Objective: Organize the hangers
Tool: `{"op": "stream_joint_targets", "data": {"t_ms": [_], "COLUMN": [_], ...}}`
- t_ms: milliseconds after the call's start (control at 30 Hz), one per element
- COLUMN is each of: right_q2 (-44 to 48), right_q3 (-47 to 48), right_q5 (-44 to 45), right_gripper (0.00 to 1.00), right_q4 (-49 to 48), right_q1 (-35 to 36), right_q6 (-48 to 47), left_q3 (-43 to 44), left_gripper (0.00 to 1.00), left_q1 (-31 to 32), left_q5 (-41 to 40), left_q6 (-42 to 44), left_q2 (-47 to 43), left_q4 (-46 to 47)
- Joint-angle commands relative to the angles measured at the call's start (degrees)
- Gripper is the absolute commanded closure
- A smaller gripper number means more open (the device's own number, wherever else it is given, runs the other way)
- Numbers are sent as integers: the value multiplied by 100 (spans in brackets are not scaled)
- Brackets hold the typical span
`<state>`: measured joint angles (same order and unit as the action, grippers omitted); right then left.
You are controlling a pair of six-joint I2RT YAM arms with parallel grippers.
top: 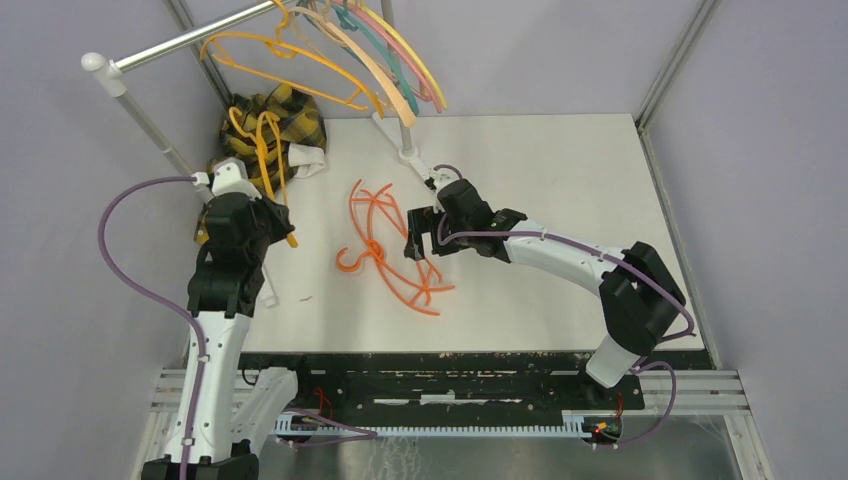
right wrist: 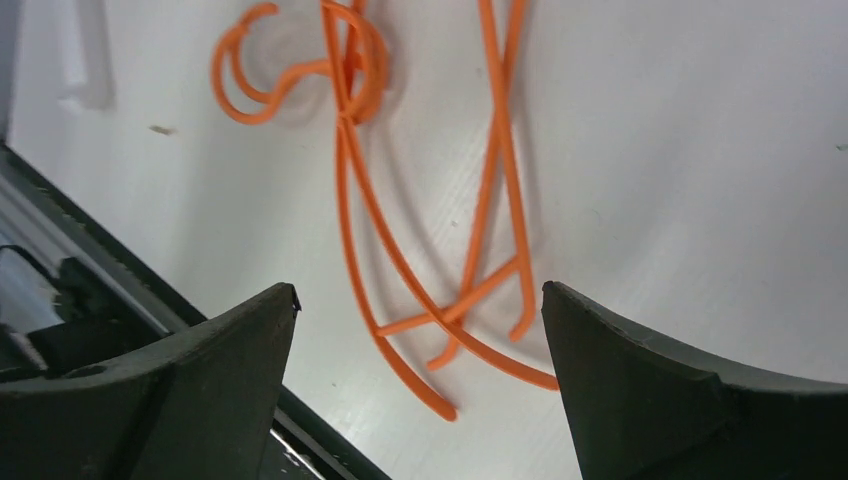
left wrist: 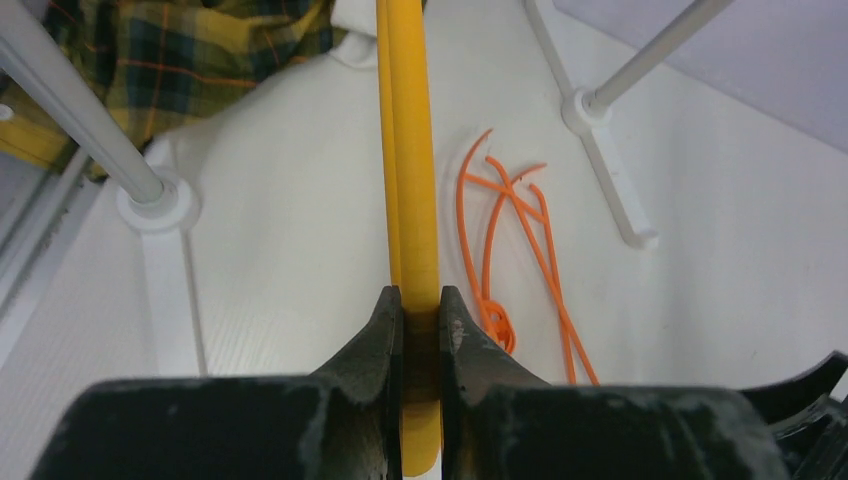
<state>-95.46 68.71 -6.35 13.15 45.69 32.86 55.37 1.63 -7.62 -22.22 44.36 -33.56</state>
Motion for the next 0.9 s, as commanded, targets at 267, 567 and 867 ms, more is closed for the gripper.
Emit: {"op": "stream_joint_targets", "data": {"t_ms": [267, 567, 867], "right_q2": [-334, -586, -685], "right_q3": [-84, 90, 64], "right_q5": [585, 443, 370], "right_gripper": [0, 0, 0], "right_q4": [650, 643, 542], "right_q1": [12, 10, 16], "right_q6": [-676, -742, -705], "left_q3": [1937, 2569, 1975], "left_gripper": [97, 97, 97], "left_q1": [31, 72, 86], "left_q5": [-516, -562, -641], "left_q6": [776, 729, 748], "left_q2": [808, 1183, 1072], "left_q4": [343, 545, 639]}}
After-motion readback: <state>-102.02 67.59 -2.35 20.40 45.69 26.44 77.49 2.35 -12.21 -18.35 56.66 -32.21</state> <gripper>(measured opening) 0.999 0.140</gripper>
